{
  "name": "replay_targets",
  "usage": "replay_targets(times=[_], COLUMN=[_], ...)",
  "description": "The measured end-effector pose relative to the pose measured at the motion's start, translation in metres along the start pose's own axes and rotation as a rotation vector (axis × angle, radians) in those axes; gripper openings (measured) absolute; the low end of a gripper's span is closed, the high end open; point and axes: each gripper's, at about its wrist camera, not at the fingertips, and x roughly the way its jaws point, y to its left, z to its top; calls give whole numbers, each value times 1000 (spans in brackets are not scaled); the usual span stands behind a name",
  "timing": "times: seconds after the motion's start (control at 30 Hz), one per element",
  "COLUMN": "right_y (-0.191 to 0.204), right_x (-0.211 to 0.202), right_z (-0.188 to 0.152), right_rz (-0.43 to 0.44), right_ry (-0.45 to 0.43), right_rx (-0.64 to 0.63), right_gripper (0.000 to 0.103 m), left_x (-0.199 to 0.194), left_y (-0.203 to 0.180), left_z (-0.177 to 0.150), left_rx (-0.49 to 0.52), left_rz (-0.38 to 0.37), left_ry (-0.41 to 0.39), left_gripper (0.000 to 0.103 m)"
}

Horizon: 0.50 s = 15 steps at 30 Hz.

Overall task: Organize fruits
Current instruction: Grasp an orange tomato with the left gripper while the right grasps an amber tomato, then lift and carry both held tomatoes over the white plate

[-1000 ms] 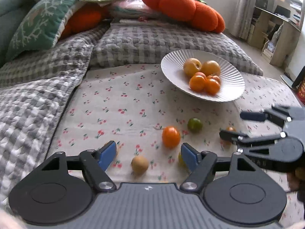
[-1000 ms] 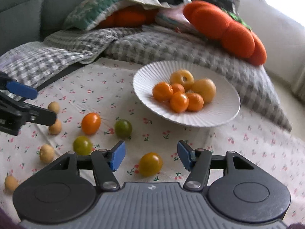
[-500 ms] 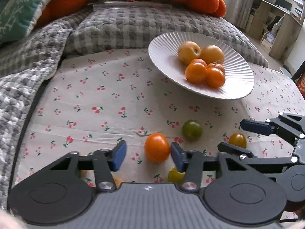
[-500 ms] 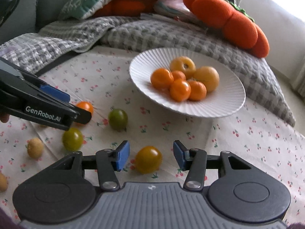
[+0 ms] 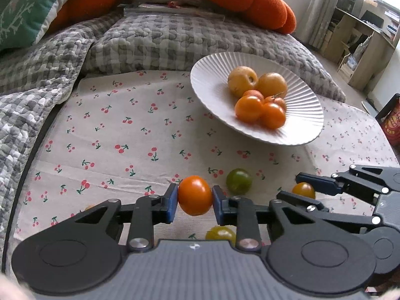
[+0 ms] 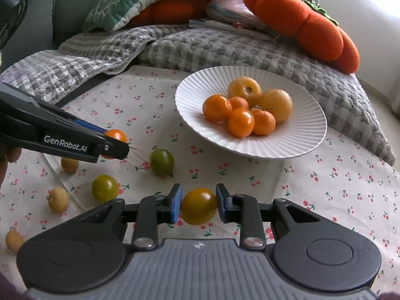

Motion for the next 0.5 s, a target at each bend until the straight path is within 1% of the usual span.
replay_targets(times=[0.1,0.33,0.5], right_y=[4,7,9], right_x=[-4,-11,-21], right_z=[0,3,9], right_rz=[11,38,40], right_ry=[-4,-24,-56], right_rx=[-11,-14,-21], right_gripper=[26,26,26], left_x=[-4,-12,-21], left_y=[-3,-10,-13], left_z=[0,2,4], left_rx=[3,42,60], left_rz=[-4,36,43], left_ry=[-4,-23,-46], left_gripper=[21,21,21])
